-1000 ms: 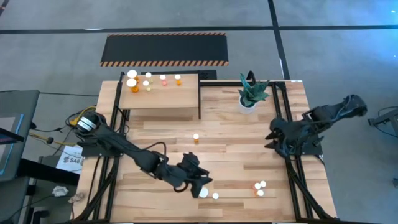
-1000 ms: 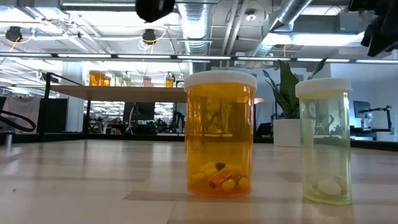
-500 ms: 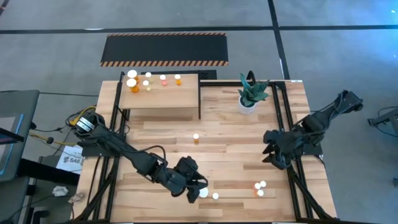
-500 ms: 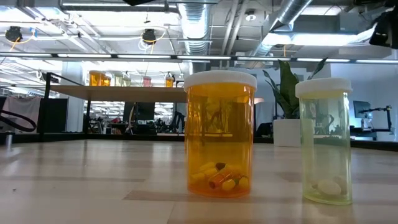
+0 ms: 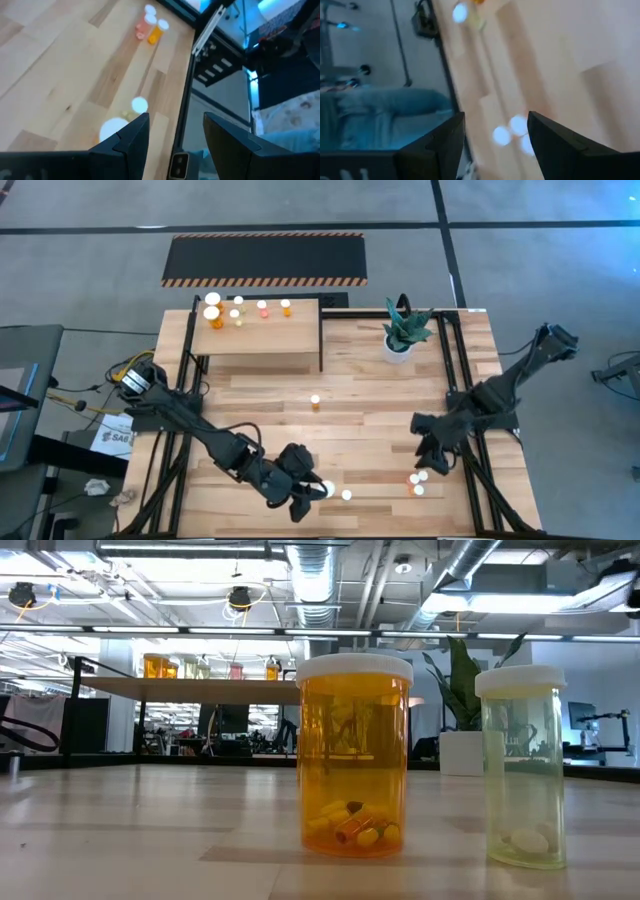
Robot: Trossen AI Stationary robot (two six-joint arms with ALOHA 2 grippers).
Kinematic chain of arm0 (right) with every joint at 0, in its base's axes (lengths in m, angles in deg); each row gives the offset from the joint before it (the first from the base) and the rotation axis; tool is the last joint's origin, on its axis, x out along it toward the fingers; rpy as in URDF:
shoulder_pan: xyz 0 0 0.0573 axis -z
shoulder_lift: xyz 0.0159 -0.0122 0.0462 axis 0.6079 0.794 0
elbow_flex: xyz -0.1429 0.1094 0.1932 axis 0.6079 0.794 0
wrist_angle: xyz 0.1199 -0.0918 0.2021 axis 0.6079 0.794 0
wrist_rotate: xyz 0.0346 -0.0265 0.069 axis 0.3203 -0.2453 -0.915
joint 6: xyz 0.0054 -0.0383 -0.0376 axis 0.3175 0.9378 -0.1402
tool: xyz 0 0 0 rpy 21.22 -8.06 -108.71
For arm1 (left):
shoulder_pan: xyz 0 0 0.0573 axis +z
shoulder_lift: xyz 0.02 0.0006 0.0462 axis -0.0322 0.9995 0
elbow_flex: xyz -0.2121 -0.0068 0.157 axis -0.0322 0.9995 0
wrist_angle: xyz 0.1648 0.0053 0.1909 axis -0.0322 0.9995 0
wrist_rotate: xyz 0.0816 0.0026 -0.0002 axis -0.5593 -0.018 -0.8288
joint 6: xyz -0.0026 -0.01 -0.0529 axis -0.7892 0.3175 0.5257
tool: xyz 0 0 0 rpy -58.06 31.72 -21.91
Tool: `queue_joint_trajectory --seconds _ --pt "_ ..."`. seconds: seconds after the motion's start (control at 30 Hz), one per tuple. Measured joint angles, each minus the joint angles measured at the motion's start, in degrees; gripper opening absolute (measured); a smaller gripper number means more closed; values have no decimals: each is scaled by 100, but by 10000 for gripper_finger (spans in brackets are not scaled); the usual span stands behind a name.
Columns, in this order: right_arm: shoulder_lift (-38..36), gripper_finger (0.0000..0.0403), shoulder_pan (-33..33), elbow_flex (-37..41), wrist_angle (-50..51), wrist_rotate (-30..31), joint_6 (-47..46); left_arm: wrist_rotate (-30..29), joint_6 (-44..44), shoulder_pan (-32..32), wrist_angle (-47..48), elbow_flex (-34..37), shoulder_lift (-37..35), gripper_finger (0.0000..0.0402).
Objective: Pick and place medicine bottles onto shelf by color
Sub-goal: Put the right pink pill bottle on the shelf aligned with the other pink pill bottle
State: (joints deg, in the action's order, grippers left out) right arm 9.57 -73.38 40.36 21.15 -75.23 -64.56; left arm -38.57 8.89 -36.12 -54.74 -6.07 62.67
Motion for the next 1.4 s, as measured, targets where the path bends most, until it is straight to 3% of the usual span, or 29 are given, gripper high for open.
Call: queue_joint_trajectory --seconds 0.2,0.57,0.73,1.0,1.23,1.4 --pt "379 238 -366 0 -566 -746 -614 7 -3 -207 47 0 0 174" --pt "1202 238 -678 0 -1759 -666 -887 -239 54 -438 227 2 2 174" --pt "1141 238 -616 0 -1988 -972 -704 -538 239 -446 231 2 2 174" --pt "299 238 -636 -2 16 -627 1517 -1243 305 -316 226 4 2 174" --pt "692 238 -1304 -2 144 -229 2704 -1293 635 -158 174 4 4 174" --pt "721 238 -1509 0 275 533 3690 -1522 637 -162 172 4 4 174"
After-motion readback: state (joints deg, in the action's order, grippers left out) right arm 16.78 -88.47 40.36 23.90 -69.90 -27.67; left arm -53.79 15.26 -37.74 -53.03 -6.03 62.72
